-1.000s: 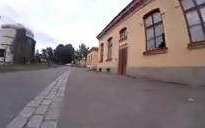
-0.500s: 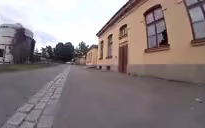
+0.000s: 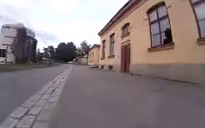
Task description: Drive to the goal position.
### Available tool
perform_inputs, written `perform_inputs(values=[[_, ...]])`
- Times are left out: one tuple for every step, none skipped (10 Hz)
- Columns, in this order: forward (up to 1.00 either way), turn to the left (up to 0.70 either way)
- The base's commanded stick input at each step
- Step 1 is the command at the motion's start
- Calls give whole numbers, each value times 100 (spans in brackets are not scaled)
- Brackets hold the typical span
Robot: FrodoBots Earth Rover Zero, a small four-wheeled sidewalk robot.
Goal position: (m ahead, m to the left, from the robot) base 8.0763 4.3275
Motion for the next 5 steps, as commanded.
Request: perform_inputs(values=[[45, 0], [45, 0], [45, 0], [45, 0], [45, 0]])
